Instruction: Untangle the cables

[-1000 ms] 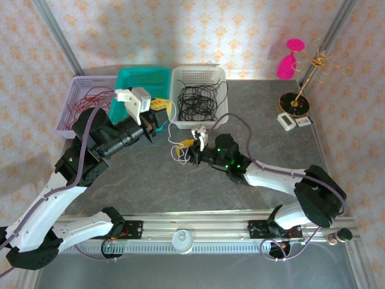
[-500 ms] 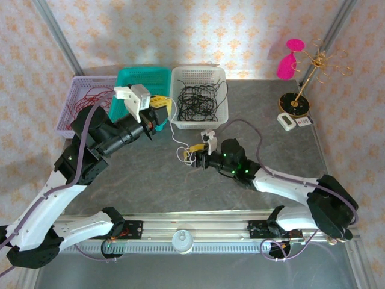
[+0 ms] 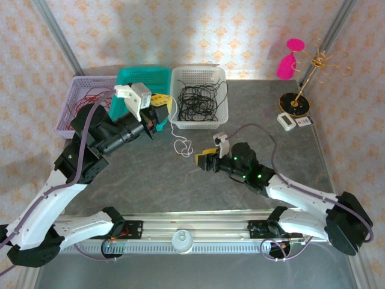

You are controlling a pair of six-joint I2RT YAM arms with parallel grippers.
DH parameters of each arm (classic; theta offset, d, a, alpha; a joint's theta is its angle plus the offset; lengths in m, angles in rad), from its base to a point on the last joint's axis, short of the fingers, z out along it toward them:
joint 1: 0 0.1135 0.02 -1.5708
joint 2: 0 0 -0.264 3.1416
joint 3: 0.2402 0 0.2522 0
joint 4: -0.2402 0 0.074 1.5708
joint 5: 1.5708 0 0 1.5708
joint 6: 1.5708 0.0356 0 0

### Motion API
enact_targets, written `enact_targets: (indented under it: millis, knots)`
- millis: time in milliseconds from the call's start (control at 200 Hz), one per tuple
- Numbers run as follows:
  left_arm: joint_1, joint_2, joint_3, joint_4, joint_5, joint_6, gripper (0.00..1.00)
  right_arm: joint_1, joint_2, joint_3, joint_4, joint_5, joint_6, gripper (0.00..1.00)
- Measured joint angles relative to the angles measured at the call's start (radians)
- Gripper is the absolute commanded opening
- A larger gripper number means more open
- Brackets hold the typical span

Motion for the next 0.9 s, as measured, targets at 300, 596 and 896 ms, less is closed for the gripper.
enact_targets:
  millis: [300, 596, 896]
  knots:
    - [0.0, 0.0, 0.0, 0.0, 0.0, 0.0, 0.0, -0.037, -0.116, -0.003, 0.091, -0.153, 0.24, 0.52]
    - [0.0, 0.0, 0.0, 0.0, 0.0, 0.0, 0.0, -0.037, -0.032, -0.003, 0.119, -0.213, 0.339, 0.48]
    - [0.0, 0.0, 0.0, 0.0, 0.0, 0.0, 0.0, -0.035, 0.024, -0.003, 0.204, -0.253, 0.383, 0.47]
